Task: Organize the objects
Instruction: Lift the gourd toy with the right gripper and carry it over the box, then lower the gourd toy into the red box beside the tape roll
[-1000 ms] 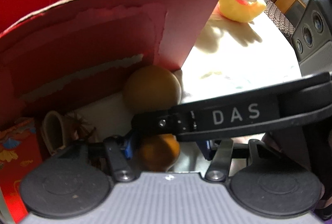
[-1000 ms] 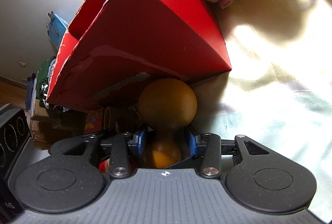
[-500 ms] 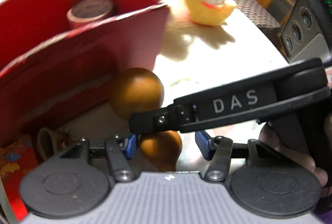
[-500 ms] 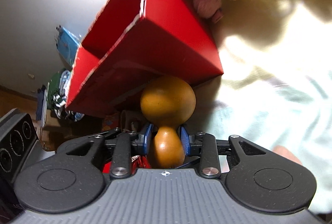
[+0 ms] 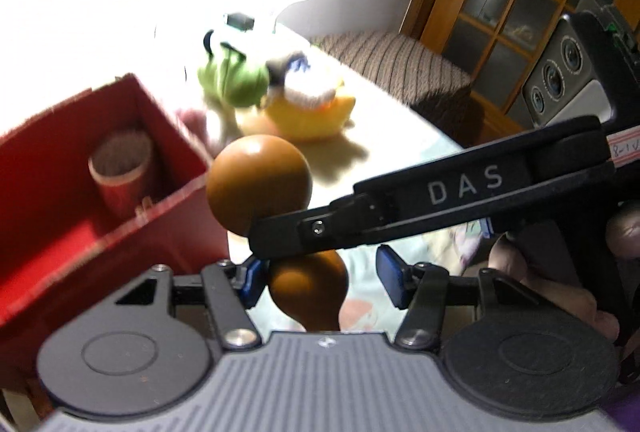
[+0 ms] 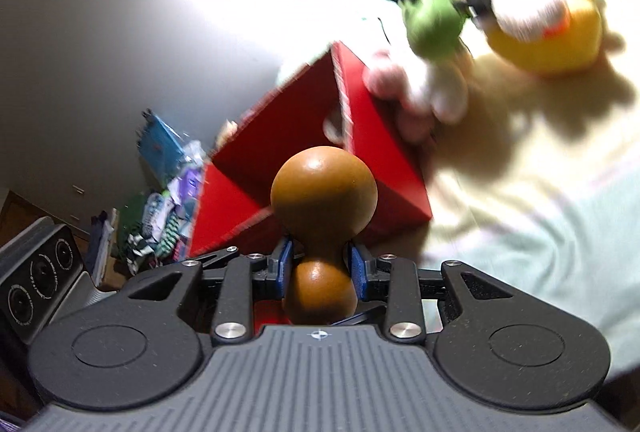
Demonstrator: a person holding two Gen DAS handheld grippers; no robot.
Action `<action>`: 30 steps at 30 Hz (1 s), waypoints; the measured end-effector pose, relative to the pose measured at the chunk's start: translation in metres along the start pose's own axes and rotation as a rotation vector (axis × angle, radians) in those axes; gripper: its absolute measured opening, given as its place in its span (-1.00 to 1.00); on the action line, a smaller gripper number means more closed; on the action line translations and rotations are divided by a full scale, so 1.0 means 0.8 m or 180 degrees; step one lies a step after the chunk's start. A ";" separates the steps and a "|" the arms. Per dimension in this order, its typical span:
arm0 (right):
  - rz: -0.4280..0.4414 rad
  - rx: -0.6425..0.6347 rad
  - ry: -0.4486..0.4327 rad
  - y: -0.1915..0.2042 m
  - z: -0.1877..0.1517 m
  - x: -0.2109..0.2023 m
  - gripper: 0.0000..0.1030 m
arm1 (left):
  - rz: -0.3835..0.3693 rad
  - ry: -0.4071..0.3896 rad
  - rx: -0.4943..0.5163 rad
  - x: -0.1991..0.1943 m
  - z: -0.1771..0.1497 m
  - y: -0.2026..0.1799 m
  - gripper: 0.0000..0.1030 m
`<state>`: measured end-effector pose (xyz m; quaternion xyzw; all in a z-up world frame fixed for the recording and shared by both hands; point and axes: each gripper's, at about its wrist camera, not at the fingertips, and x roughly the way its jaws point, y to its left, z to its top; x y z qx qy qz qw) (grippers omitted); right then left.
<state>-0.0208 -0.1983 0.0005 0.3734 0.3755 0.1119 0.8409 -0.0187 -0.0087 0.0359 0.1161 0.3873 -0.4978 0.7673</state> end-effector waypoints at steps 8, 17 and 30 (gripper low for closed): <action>0.0235 -0.0491 -0.0165 0.058 0.056 0.006 -0.35 | 0.0250 -0.0440 0.0009 -0.049 0.042 0.026 0.12; 0.0326 -0.0951 0.0008 0.115 0.098 0.083 -0.35 | 0.0653 -0.0609 -0.0296 -0.067 0.060 0.097 0.12; -0.0023 -0.1226 0.0447 0.113 0.105 0.189 -0.35 | 0.0774 -0.0215 -0.0837 -0.005 0.043 0.182 0.12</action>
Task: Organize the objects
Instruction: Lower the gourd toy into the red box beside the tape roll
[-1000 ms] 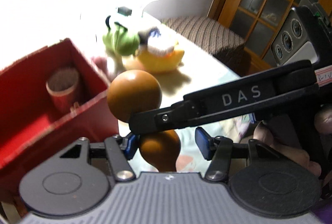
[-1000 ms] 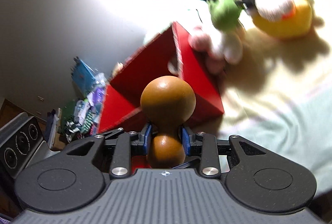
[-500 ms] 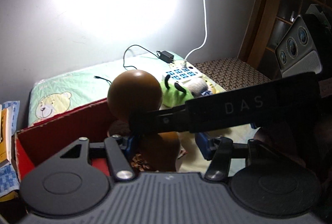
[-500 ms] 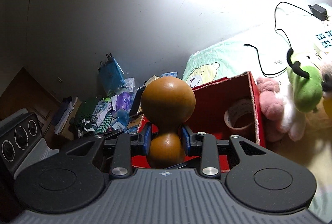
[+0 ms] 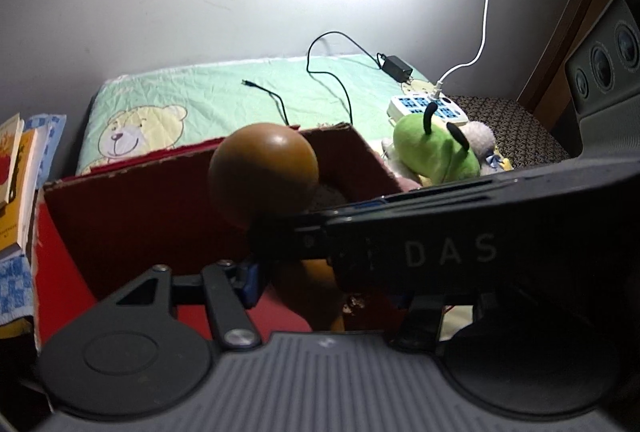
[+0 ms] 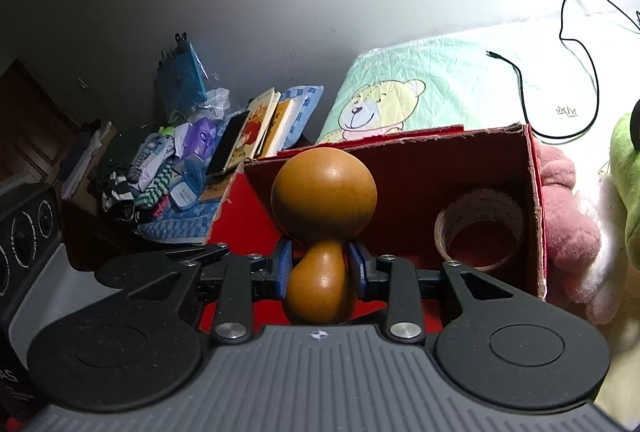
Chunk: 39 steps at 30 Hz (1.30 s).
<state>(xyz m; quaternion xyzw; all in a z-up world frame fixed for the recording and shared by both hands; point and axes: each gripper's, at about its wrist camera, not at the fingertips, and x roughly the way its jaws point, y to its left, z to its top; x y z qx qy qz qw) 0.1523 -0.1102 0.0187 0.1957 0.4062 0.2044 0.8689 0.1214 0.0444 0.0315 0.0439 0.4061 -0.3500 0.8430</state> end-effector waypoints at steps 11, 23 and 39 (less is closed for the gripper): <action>-0.0049 0.0115 0.0256 -0.032 0.009 0.047 -0.35 | 0.0000 0.0277 -0.0193 0.051 0.005 0.023 0.10; -0.0285 0.0333 0.0610 -0.058 0.005 0.084 -0.35 | 0.0083 0.0793 -0.0187 0.095 0.009 0.032 0.03; -0.0506 0.0290 0.0761 -0.055 0.004 0.094 -0.34 | 0.0149 0.0982 -0.0248 0.100 0.010 0.035 0.03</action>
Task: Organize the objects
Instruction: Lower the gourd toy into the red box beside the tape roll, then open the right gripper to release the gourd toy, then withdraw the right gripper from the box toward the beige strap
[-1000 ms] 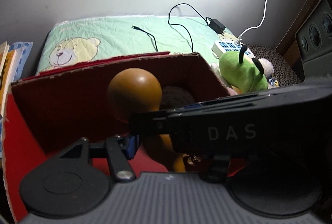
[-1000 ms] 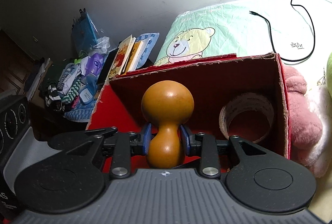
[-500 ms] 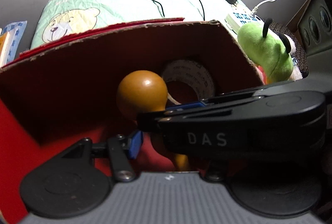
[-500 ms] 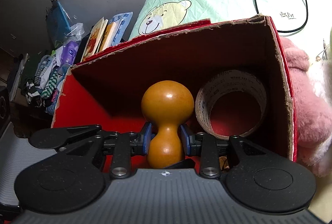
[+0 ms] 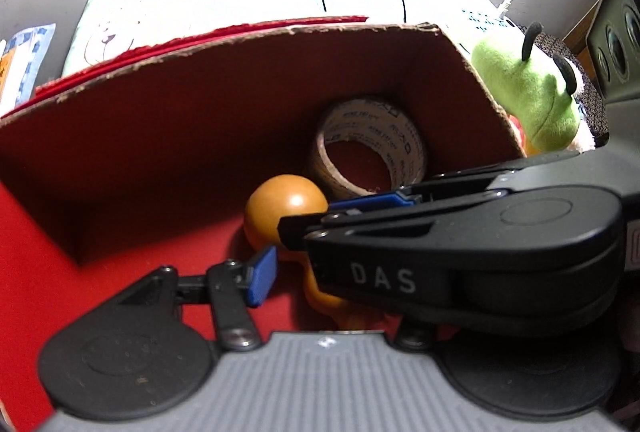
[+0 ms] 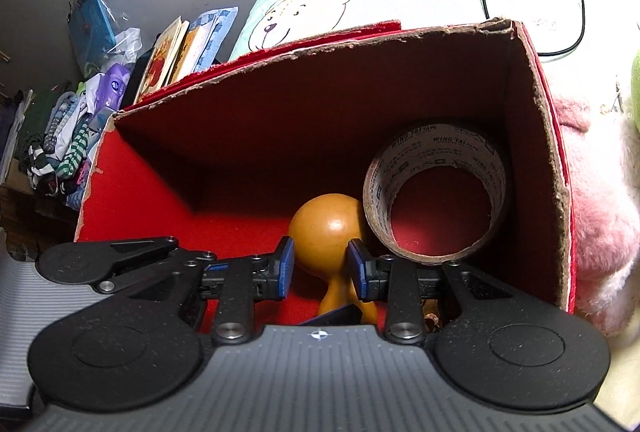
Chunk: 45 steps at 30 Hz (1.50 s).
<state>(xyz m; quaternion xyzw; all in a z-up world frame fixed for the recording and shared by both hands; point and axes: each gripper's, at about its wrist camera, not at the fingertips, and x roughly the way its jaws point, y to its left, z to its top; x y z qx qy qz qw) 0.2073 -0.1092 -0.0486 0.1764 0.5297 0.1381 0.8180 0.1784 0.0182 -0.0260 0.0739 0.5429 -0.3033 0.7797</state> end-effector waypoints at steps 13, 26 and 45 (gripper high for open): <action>0.0350 0.0100 -0.0285 -0.010 -0.004 -0.011 -0.35 | 0.0418 -0.0250 -0.0043 -0.022 -0.012 0.017 0.38; 0.0413 0.0045 0.0293 -0.004 0.008 0.008 -0.36 | 0.0968 -0.0405 0.0114 -0.038 -0.026 0.035 0.40; 0.0455 0.0316 0.0184 -0.020 -0.005 0.010 -0.37 | 0.1101 -0.0453 0.0220 -0.036 -0.028 0.025 0.51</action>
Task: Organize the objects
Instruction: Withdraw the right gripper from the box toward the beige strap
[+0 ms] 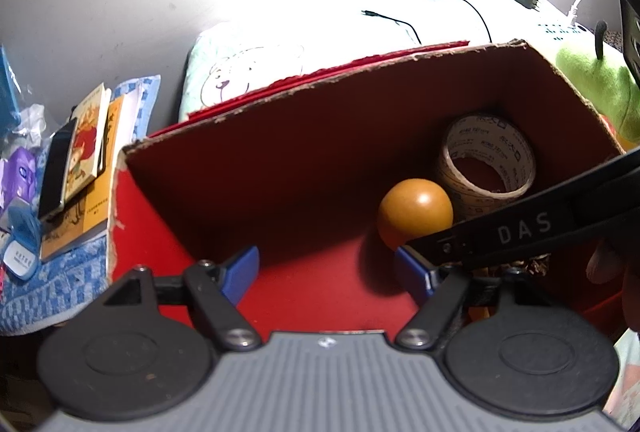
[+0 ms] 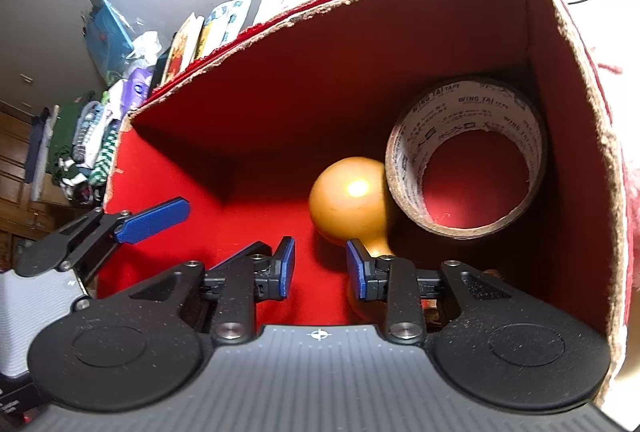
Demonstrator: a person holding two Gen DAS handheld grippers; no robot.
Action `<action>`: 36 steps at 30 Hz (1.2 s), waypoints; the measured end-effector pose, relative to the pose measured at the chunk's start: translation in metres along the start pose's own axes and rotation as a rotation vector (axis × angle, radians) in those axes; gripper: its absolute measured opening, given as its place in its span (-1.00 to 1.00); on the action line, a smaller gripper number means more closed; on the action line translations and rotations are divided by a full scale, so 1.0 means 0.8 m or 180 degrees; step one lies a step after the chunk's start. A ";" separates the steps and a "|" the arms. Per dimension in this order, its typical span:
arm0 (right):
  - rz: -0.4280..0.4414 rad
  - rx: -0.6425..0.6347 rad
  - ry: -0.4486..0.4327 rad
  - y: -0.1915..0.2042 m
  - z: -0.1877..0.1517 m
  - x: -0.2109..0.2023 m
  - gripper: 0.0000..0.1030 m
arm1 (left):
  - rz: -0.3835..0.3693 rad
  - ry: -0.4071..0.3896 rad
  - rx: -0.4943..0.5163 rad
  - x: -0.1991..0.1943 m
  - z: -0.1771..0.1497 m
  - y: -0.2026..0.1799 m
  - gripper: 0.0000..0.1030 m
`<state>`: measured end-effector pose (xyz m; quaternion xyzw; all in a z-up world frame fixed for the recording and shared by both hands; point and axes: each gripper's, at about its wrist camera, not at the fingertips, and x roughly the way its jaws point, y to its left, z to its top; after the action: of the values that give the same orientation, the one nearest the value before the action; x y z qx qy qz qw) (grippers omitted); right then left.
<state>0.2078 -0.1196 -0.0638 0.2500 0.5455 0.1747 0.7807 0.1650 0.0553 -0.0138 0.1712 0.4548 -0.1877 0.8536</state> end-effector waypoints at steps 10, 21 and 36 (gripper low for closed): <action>0.0052 -0.0008 -0.0076 0.005 -0.004 -0.003 -0.37 | 0.0187 -0.0050 0.0056 -0.002 -0.001 -0.005 0.55; 0.0086 -0.0099 -0.0245 0.008 -0.003 -0.005 -0.38 | 0.0319 -0.0068 0.0058 -0.003 -0.002 -0.008 0.62; 0.0096 -0.0229 -0.0452 0.013 -0.006 -0.012 -0.38 | 0.0614 -0.0033 0.0058 -0.001 -0.002 -0.014 0.65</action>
<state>0.2000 -0.1156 -0.0520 0.2417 0.4782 0.1878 0.8232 0.1585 0.0464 -0.0155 0.2210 0.4300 -0.1096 0.8685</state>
